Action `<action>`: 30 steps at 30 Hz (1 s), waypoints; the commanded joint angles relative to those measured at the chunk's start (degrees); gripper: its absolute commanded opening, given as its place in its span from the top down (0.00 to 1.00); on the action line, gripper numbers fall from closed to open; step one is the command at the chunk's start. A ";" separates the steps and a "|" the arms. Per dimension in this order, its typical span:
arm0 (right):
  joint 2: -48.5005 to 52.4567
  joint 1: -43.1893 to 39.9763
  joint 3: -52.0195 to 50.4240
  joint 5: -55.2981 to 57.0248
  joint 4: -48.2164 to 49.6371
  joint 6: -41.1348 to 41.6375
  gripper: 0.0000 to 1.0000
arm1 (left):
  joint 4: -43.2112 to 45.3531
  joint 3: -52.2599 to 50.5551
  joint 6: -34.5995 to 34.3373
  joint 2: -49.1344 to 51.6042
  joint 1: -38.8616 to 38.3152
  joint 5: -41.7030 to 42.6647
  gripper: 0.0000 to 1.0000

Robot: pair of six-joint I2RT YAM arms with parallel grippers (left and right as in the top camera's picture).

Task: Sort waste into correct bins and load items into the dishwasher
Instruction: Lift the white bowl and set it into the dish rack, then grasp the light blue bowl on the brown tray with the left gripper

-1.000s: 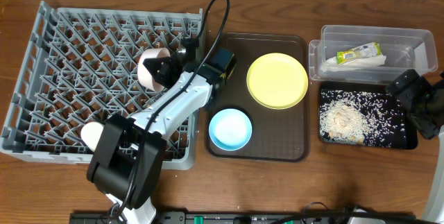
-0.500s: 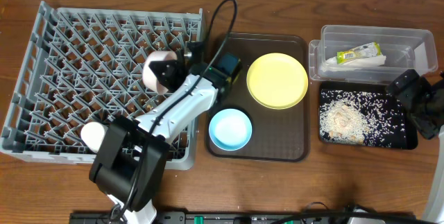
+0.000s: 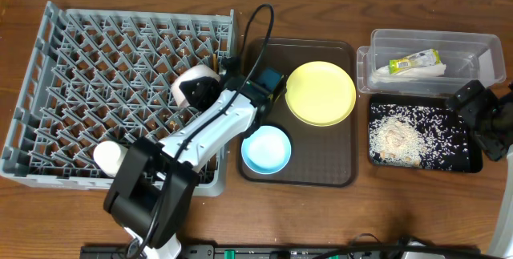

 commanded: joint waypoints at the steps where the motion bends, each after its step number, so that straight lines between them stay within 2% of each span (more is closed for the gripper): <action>1: -0.72 -0.37 0.07 -0.24 -0.04 -0.24 0.01 | -0.33 -0.63 -1.99 0.85 0.13 12.59 0.70; 3: -0.72 -0.37 0.07 -0.24 -0.04 -0.24 0.01 | -1.33 -0.50 -4.20 0.20 0.13 12.59 0.67; 7: -0.72 -0.37 0.07 -0.22 -0.04 -0.24 0.01 | -4.20 0.31 -7.76 -2.27 0.13 14.58 0.54; 10: -0.72 -0.35 0.07 -0.24 -0.07 -0.24 0.01 | -4.28 0.87 -7.80 -5.27 0.13 19.85 0.39; 13: -0.72 -0.35 0.07 -0.22 -0.04 -0.24 0.01 | -2.91 0.94 -7.96 -8.61 0.13 25.79 0.34; 17: -0.72 -0.37 0.07 -0.24 -0.04 -0.24 0.01 | -0.02 0.94 -7.96 -13.75 0.13 36.09 0.33; 21: -0.72 -0.37 0.07 -0.22 -0.04 -0.24 0.01 | 4.07 0.94 -7.96 -18.34 0.13 47.28 0.33; 24: -0.72 -0.37 0.07 -0.22 -0.04 -0.24 0.01 | 6.16 0.90 -7.96 -19.45 0.13 54.69 0.41; 27: -0.72 -0.37 0.07 -0.22 -0.04 -0.24 0.01 | 7.04 -0.02 -7.91 -18.84 0.07 58.18 0.44; 30: -0.72 -0.37 0.07 -0.24 -0.04 -0.24 0.01 | 6.97 -1.44 -7.67 -17.38 -0.15 58.18 0.71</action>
